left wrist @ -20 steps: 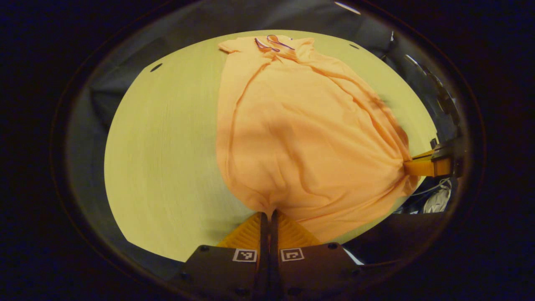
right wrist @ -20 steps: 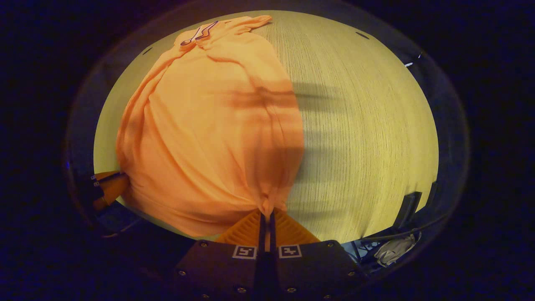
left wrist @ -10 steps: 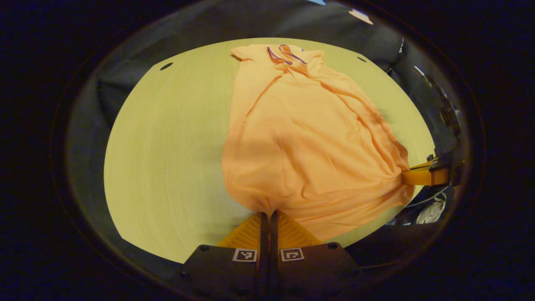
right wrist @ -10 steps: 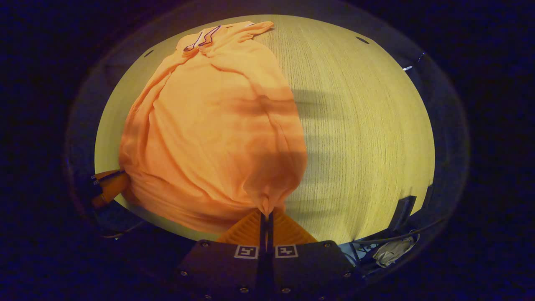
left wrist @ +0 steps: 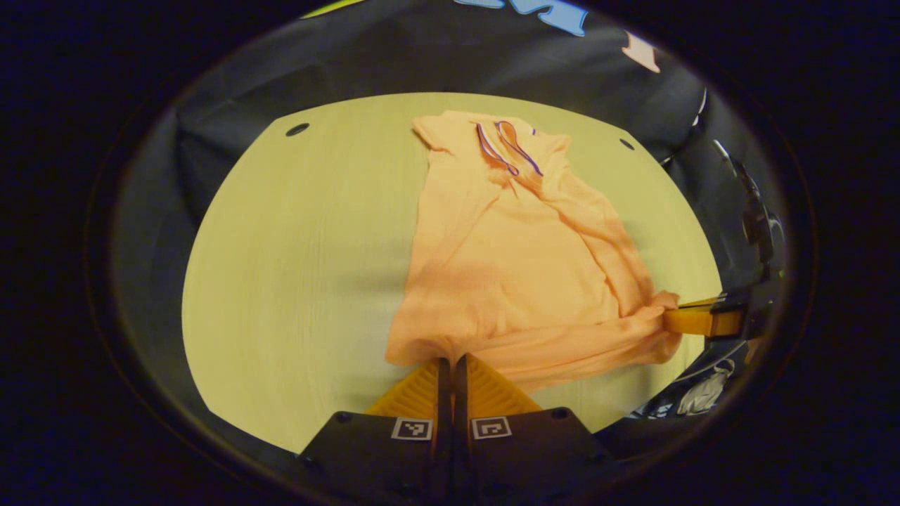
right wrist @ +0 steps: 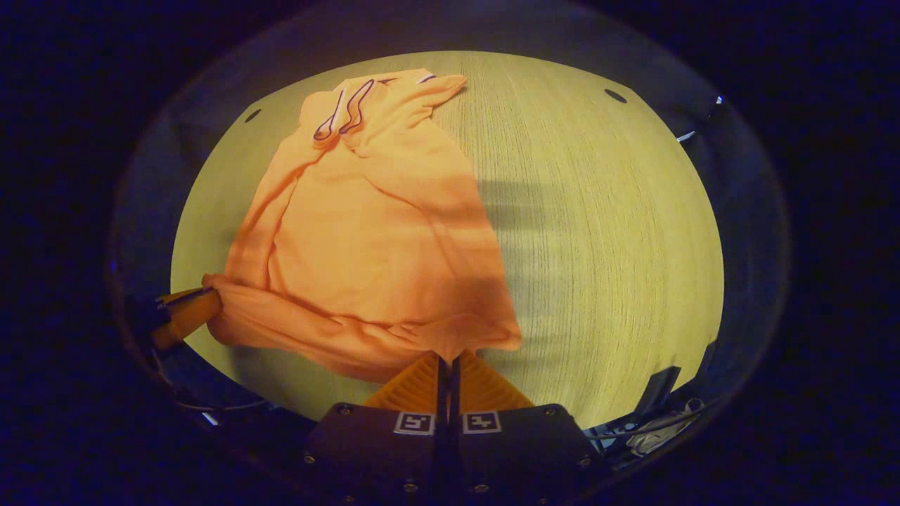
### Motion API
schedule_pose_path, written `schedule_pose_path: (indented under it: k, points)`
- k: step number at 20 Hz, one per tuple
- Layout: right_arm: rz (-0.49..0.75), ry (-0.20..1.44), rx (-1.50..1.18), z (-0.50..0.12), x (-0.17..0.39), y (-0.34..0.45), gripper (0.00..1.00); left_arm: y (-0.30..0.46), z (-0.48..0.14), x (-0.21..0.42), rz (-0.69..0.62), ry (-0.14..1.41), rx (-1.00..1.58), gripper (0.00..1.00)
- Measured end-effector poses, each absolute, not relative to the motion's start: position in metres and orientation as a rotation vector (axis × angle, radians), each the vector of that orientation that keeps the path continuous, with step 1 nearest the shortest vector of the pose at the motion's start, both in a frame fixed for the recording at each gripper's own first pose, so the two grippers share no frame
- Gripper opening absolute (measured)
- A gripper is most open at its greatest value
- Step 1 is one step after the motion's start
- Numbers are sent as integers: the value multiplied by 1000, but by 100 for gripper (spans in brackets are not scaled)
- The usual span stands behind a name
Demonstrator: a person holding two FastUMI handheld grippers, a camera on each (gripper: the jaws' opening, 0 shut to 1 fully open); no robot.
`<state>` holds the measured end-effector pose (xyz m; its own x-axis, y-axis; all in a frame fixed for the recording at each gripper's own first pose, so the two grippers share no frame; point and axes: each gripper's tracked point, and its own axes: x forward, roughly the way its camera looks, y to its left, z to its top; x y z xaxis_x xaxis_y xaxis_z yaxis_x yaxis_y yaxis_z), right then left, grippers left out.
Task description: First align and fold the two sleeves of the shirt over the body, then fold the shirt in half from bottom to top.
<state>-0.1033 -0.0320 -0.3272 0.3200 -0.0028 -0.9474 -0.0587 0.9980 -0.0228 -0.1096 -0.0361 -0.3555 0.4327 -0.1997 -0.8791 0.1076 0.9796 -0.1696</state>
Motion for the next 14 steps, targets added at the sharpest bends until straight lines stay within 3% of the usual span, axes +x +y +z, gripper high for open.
schedule_pose_path:
  k: [14]
  points:
    - [27,1013,-12,-267,79,-12,0,-33,-316,70,-143,923,-183,6]
